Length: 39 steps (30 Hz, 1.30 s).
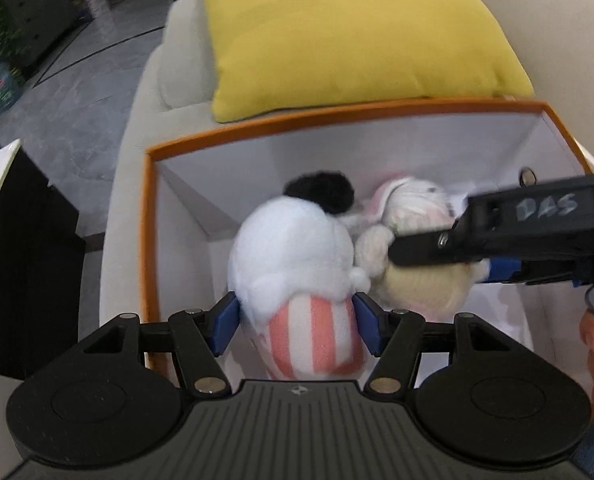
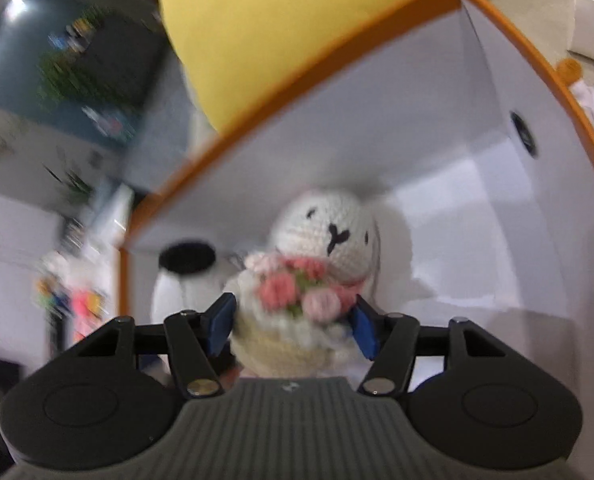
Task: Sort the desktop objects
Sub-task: 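Carry both plush toys over the orange box and lower them inside, then open both tools to release the plush toys in the box and withdraw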
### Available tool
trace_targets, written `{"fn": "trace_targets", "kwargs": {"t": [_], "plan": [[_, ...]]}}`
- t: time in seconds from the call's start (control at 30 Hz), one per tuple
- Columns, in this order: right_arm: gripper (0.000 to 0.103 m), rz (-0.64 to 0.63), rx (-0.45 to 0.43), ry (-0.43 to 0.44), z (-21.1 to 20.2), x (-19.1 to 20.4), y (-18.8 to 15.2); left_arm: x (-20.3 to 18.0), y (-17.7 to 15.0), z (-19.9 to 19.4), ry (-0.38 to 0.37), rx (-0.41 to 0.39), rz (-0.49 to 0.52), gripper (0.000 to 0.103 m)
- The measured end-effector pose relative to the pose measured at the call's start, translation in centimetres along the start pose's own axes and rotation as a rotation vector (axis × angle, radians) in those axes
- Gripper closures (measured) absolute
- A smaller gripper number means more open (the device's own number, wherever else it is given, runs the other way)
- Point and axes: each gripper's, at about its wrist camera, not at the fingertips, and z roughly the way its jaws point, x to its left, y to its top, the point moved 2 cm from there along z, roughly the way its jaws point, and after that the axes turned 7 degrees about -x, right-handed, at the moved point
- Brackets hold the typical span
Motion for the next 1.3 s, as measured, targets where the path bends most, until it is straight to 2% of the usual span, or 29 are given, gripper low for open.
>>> {"fn": "trace_targets", "kwargs": {"t": [0.03, 0.13, 0.27, 0.4, 0.5, 0.63, 0.73, 0.77, 0.87, 0.97, 1.0, 1.07, 1.13, 1.2, 1.3], "plan": [[0.036, -0.024, 0.019, -0.036, 0.0, 0.0, 0.0, -0.2, -0.1, 0.1, 0.004, -0.001, 0.009, 0.032], [0.032, -0.08, 0.037, -0.06, -0.4, 0.1, 0.0, -0.4, -0.2, 0.1, 0.021, -0.01, 0.017, 0.033], [0.031, -0.198, 0.027, -0.118, -1.2, 1.3, -0.1, -0.5, -0.2, 0.2, 0.022, -0.017, 0.035, 0.031], [0.028, -0.421, -0.011, -0.214, -1.8, 3.7, -1.0, -0.9, -0.6, 0.3, 0.039, -0.034, 0.09, 0.031], [0.029, -0.562, -0.024, -0.252, -1.3, 4.9, -1.5, -1.4, -1.0, 0.2, 0.067, -0.05, 0.15, 0.031], [0.034, -0.635, 0.0, -0.241, -0.7, 4.9, -1.2, -2.2, -1.4, -0.2, 0.149, -0.09, 0.27, 0.031], [0.041, -0.616, 0.04, -0.199, -0.2, 4.6, -0.8, -2.2, -1.5, -0.2, 0.146, -0.098, 0.295, 0.032], [0.041, -0.606, 0.047, -0.182, -0.9, 3.8, -1.0, -2.2, -1.7, -0.2, 0.138, -0.098, 0.299, 0.039], [0.041, -0.598, 0.06, -0.163, -0.8, 3.4, -1.1, -2.1, -1.7, 0.2, 0.135, -0.095, 0.308, 0.04], [0.034, -0.587, 0.068, -0.164, -0.7, 3.1, -1.0, -1.6, -1.2, 0.5, 0.13, -0.106, 0.25, 0.042], [0.031, -0.589, 0.077, -0.168, -0.2, 3.1, -1.1, -1.0, -0.9, 0.3, 0.124, -0.113, 0.197, 0.042], [0.035, -0.575, 0.096, -0.16, 0.2, 2.6, -1.3, 0.6, -0.2, 0.1, 0.111, -0.141, 0.039, 0.044], [0.035, -0.557, 0.101, -0.147, 0.6, 2.0, -1.4, 1.2, 0.1, -0.2, 0.098, -0.168, -0.042, 0.044], [0.041, -0.575, 0.08, -0.124, 0.6, 2.3, -1.3, 1.1, 0.2, -0.2, 0.103, -0.18, -0.057, 0.044], [0.044, -0.677, 0.049, -0.107, 0.5, 3.7, -1.4, 1.0, 0.0, -0.3, 0.111, -0.189, -0.046, 0.044]]}}
